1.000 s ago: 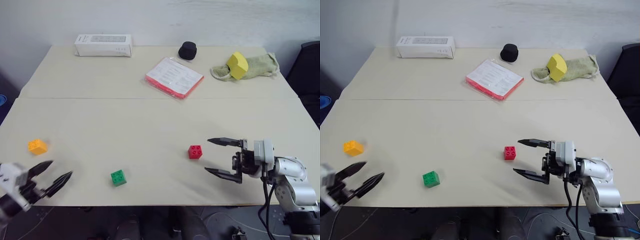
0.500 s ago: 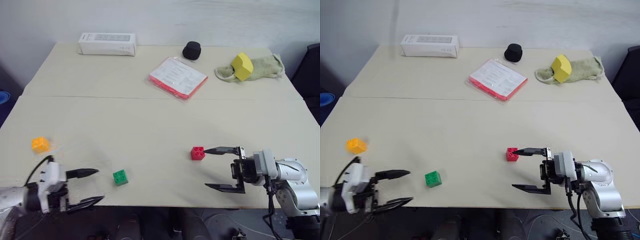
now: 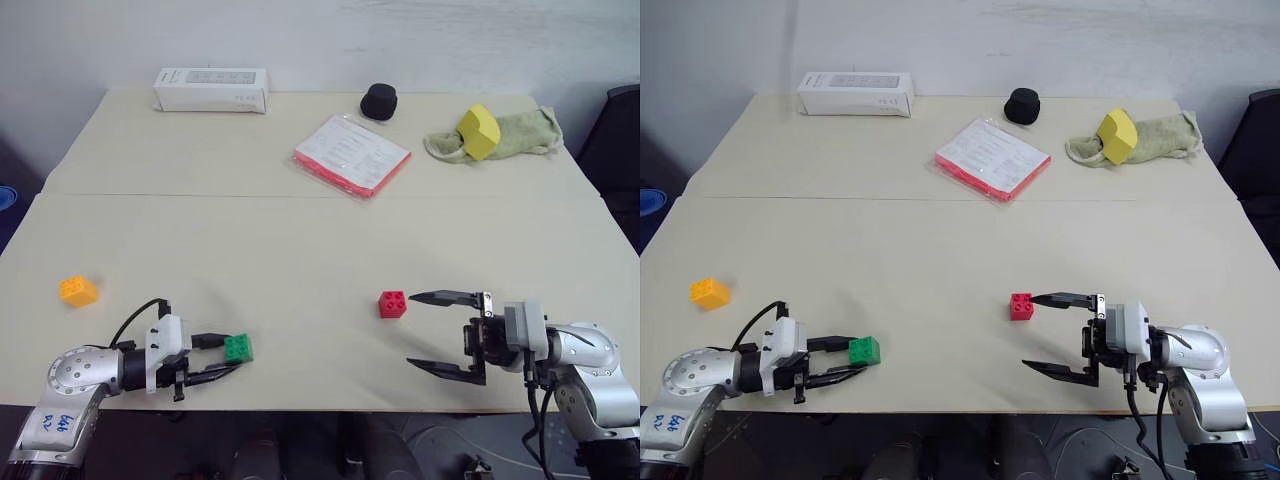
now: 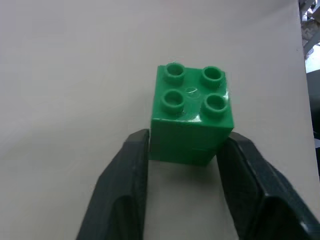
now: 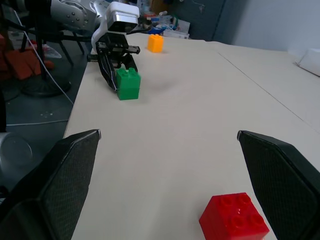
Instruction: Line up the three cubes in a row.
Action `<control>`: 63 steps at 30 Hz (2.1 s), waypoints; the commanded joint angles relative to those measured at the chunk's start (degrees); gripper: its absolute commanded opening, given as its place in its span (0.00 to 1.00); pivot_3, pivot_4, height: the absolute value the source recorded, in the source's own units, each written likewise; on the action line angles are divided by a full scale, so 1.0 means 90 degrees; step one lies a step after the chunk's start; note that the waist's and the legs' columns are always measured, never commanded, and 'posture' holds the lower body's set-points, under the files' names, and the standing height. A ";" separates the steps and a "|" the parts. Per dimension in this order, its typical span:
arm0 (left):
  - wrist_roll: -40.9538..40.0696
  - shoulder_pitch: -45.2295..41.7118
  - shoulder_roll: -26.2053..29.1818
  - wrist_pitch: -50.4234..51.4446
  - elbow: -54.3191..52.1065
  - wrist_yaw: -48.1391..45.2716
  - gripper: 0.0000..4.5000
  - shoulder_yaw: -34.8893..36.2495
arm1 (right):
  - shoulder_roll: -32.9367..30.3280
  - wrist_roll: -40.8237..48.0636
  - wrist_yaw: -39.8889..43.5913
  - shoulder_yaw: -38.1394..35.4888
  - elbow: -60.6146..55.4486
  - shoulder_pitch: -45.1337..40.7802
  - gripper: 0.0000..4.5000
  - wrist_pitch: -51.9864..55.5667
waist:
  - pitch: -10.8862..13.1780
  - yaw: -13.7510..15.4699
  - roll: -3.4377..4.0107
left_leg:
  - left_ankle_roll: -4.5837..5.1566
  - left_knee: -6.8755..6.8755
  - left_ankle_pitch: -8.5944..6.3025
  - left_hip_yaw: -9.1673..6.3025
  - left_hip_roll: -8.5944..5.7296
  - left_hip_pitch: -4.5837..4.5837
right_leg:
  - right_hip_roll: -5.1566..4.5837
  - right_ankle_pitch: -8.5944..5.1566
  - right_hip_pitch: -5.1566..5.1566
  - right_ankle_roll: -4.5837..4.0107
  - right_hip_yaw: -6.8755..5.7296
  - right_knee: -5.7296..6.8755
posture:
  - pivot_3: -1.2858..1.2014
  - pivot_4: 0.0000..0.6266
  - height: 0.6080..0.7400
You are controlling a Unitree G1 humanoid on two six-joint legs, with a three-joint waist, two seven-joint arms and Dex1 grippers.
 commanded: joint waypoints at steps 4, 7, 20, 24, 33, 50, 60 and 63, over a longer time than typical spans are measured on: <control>0.0001 -0.1489 -0.0075 0.0454 -0.0033 -0.0234 0.32 -0.0769 | -0.0145 -0.0153 -0.0281 -0.0615 -0.0136 0.0673 1.00 -0.0514 | -0.0001 0.0150 0.0000 | -0.0001 0.0005 0.0002 -0.0001 -0.0004 0.0000 | 0.0002 0.0001 0.0003 0.0002 -0.0002 0.0003 | 0.52 0.24 1.00; 0.0473 -0.2563 -0.0492 0.0303 0.0586 -0.0196 0.32 -0.1425 | -0.0177 -0.0164 -0.0468 -0.0834 -0.0171 0.0829 1.00 -0.0542 | -0.0002 0.0178 0.0002 | 0.0001 0.0019 0.0005 0.0001 -0.0012 -0.0002 | 0.0003 0.0006 0.0008 0.0011 -0.0003 0.0005 | 0.52 0.24 1.00; 0.2009 -0.4508 -0.1826 0.0312 0.2255 0.0038 0.32 -0.3146 | -0.0098 -0.0206 -0.1003 -0.0897 -0.0518 0.1255 1.00 -0.0552 | -0.0003 0.0134 -0.0001 | -0.0028 0.0044 0.0018 0.0020 -0.0002 -0.0004 | 0.0026 0.0010 0.0006 0.0020 0.0019 0.0013 | 0.52 0.24 1.00; 0.2321 -0.4544 -0.1751 0.0481 0.2243 0.0249 0.32 -0.3256 | -0.0070 -0.0213 -0.1124 -0.0860 -0.0573 0.1348 1.00 -0.0584 | -0.0003 0.0157 -0.0001 | -0.0025 0.0057 0.0018 0.0015 -0.0005 -0.0004 | 0.0020 0.0010 0.0010 0.0021 0.0019 0.0020 | 0.52 0.24 1.00; 0.2315 -0.4422 -0.1460 0.0518 0.2185 0.0267 0.32 -0.3152 | -0.0093 -0.0186 -0.1172 -0.0778 -0.0554 0.1354 1.00 -0.0560 | -0.0003 0.0125 -0.0001 | -0.0025 0.0060 0.0019 0.0014 -0.0002 0.0004 | 0.0021 0.0010 0.0014 0.0021 0.0022 0.0031 | 0.52 0.24 1.00; 0.1835 -0.4259 -0.1262 0.0913 0.1845 0.0298 0.78 -0.2711 | -0.0095 -0.0143 -0.1043 -0.0711 -0.0370 0.1171 1.00 -0.0570 | -0.0003 0.0125 -0.0001 | -0.0027 0.0066 0.0021 0.0013 -0.0003 0.0002 | 0.0021 0.0010 0.0012 0.0021 0.0022 0.0037 | 0.52 0.24 1.00; 0.0076 -0.1372 -0.0235 0.0516 -0.0033 0.0460 0.85 0.0232 | 0.0032 0.0137 -0.0854 -0.0429 -0.0190 0.0451 1.00 -0.0377 | -0.0001 -0.0038 0.0002 | -0.0016 0.0064 0.0010 0.0008 0.0009 0.0001 | 0.0012 0.0001 0.0006 0.0006 0.0019 0.0046 | 0.52 0.24 1.00; -0.0154 -0.0394 -0.0609 0.0041 -0.0079 0.1269 0.97 0.1623 | 0.0040 0.0437 -0.0958 -0.0183 -0.0504 0.0197 1.00 0.0215 | 0.0000 -0.0018 0.0002 | -0.0012 0.0063 0.0003 0.0006 0.0018 0.0001 | 0.0011 -0.0001 0.0003 0.0002 0.0018 0.0047 | 0.52 0.24 1.00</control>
